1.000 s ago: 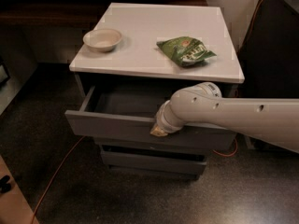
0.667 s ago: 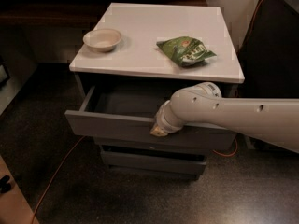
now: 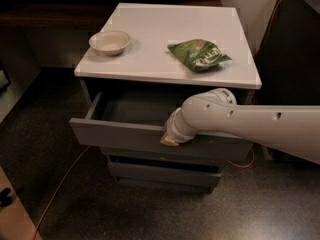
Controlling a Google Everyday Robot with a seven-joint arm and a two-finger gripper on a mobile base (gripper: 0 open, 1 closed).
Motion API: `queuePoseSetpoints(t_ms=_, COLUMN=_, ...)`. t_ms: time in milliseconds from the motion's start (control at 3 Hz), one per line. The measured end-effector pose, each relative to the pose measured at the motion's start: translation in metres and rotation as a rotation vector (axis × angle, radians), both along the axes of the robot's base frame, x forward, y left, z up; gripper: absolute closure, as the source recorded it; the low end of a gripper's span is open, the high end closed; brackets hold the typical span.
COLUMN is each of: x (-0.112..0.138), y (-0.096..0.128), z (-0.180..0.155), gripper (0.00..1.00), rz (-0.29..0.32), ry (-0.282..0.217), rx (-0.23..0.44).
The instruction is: Place green jalapeno chip bag into top drawer
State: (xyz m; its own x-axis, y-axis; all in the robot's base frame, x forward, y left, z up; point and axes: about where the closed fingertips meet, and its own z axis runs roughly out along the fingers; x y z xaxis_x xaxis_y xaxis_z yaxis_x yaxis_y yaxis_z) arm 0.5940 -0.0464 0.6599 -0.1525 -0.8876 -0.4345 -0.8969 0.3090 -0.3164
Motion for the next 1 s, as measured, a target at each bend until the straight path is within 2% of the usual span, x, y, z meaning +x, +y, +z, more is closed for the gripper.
queuePoseSetpoints(t_ms=333, x=-0.0204, y=0.0086, z=-0.0027, gripper=0.97, rz=-0.020, ry=0.015, rx=0.031)
queuePoseSetpoints(t_ms=1000, x=-0.0202, y=0.0079, z=0.0020, gripper=1.00, rz=-0.020, ry=0.015, rx=0.031)
